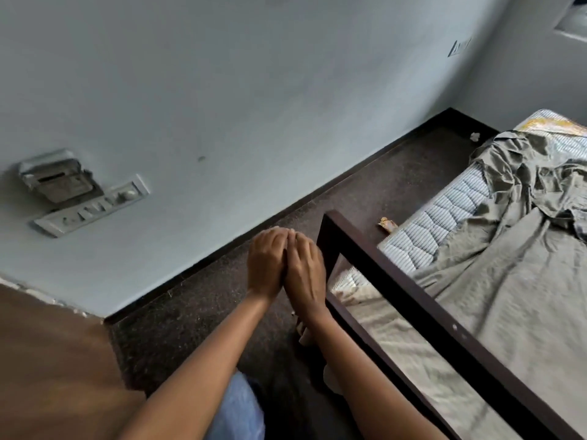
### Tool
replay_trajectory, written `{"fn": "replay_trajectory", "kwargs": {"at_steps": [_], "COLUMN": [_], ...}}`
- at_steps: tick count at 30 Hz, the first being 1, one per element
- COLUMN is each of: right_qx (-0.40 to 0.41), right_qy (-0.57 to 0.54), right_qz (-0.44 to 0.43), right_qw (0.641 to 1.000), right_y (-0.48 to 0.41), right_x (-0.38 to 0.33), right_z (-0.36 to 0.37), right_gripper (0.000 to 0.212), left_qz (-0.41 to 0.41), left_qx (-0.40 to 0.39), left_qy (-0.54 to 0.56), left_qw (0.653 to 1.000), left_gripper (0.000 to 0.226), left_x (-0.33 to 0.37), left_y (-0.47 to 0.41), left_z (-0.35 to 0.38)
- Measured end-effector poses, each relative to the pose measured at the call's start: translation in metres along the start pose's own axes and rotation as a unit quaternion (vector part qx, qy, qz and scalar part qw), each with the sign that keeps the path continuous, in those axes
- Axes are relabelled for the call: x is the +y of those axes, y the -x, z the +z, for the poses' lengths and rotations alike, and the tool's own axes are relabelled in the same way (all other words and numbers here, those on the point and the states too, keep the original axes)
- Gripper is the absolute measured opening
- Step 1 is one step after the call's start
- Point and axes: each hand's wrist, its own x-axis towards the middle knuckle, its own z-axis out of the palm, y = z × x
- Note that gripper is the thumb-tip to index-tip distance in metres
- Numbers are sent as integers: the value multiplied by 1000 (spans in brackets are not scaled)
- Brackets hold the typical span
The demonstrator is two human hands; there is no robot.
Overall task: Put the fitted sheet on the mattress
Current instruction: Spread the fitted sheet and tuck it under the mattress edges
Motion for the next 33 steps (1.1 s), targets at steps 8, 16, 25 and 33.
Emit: {"fn": "replay_trajectory", "kwargs": {"at_steps": [8,16,25,33], "right_qx": [13,32,34,71], "right_qy": [73,153,130,177], "right_qz": [94,279,490,665], "right_qw": [993,948,861,722], "right_y": [-133,-235,-314,-314], "right_x": [-5,44,147,248], "right_z": [79,97,114,91], "right_gripper": [48,50,48,63], "left_qz": [97,252,449,649], "left_qx": [-159,-306,-353,-409], "left_qy": [-23,-80,-177,-147], "left_qw": [982,914,801,624], "left_gripper": [37,58,62,57], "left_x": [-75,-73,-27,77], "left_y": [-151,-275,-370,-389], "left_z": [26,94,214,309]}}
